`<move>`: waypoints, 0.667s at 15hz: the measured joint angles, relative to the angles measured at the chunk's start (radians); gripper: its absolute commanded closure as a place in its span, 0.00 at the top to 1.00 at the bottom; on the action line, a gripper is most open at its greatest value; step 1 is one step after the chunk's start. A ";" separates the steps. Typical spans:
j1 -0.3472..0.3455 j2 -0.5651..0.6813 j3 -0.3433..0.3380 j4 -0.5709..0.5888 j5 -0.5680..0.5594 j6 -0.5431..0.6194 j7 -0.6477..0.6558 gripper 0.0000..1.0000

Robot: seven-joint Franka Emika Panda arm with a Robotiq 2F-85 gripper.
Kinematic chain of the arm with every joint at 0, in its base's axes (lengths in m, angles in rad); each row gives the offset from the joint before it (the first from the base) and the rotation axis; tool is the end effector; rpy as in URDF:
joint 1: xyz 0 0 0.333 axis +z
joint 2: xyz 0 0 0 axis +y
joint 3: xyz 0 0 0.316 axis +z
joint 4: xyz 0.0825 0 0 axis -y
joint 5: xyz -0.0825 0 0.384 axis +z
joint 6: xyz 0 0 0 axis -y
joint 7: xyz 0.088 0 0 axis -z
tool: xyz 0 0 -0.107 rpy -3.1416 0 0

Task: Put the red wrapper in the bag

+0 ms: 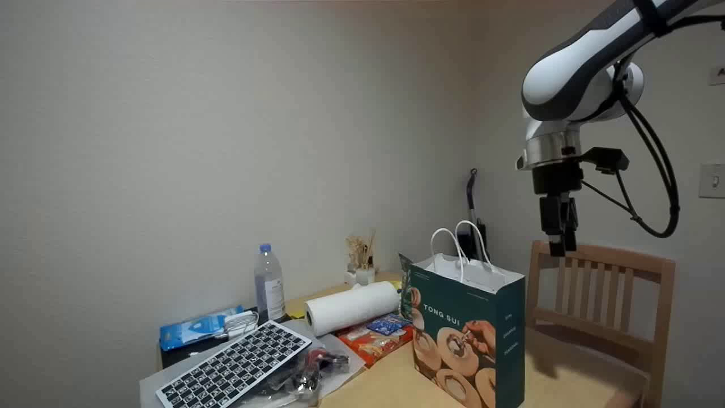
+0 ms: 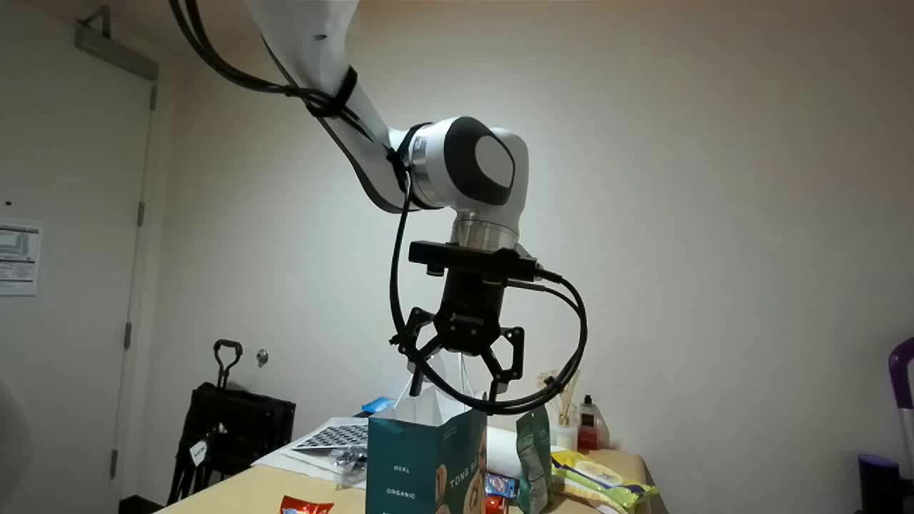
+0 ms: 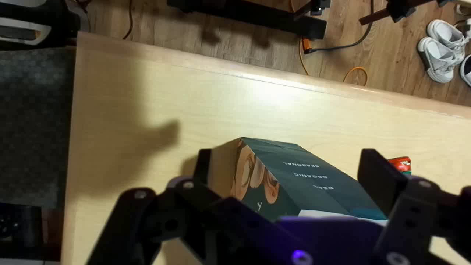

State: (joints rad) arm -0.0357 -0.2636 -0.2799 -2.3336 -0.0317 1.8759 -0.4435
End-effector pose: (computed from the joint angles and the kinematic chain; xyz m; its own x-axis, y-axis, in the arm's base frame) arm 0.4174 -0.1413 0.4215 0.9728 0.1646 -0.1629 0.1449 -0.9813 -0.1265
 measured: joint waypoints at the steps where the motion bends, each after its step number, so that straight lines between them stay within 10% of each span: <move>1: 0.000 0.000 0.000 0.000 0.000 0.000 0.000 1.00; 10: -0.003 0.002 0.009 0.000 0.000 0.000 0.000 1.00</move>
State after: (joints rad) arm -0.0382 -0.2621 -0.2712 -2.3336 -0.0317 1.8760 -0.4434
